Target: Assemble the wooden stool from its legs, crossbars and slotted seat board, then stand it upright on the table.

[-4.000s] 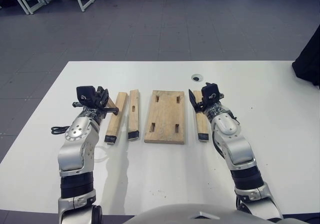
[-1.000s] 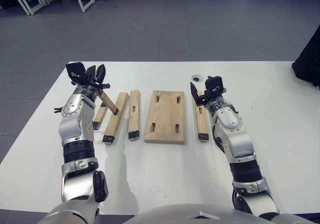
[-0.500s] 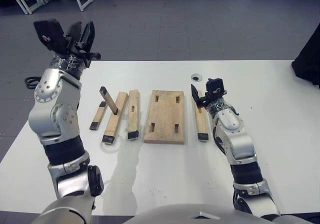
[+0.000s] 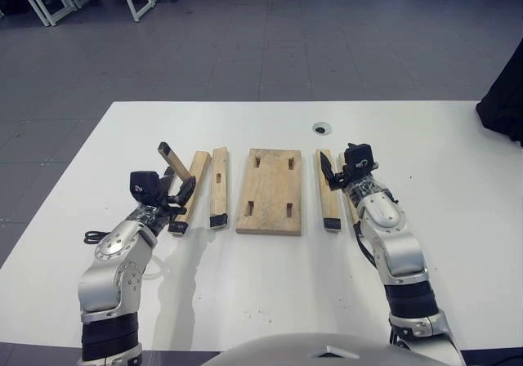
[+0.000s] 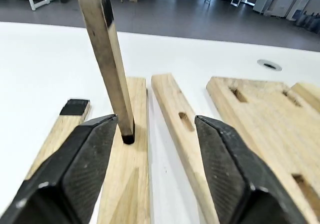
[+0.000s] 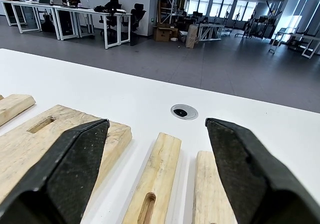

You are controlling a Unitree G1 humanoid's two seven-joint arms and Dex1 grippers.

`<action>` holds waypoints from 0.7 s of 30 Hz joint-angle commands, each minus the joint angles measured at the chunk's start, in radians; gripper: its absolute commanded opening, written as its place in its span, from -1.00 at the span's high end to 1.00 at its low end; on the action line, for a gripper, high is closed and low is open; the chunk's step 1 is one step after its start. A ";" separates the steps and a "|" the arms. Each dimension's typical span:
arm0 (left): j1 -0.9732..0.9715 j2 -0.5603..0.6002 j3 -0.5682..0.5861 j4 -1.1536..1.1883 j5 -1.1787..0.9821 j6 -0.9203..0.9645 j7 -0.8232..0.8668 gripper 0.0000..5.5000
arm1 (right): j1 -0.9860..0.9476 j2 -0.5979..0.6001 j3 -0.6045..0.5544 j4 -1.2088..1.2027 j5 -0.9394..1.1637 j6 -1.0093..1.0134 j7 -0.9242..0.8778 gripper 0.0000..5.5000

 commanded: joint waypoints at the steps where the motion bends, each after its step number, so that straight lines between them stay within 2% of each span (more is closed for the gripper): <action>1: -0.018 0.057 -0.027 0.057 0.051 0.048 -0.007 -0.04 | 0.004 0.014 0.004 -0.023 0.011 0.034 -0.001 -0.29; 7: -0.125 0.107 -0.051 0.186 0.104 0.046 -0.028 -0.04 | -0.003 0.018 0.018 -0.015 0.007 0.043 -0.002 -0.29; 21: -0.150 0.107 -0.092 0.302 0.123 0.130 -0.079 -0.04 | 0.006 0.011 0.054 -0.030 -0.028 0.070 -0.011 -0.29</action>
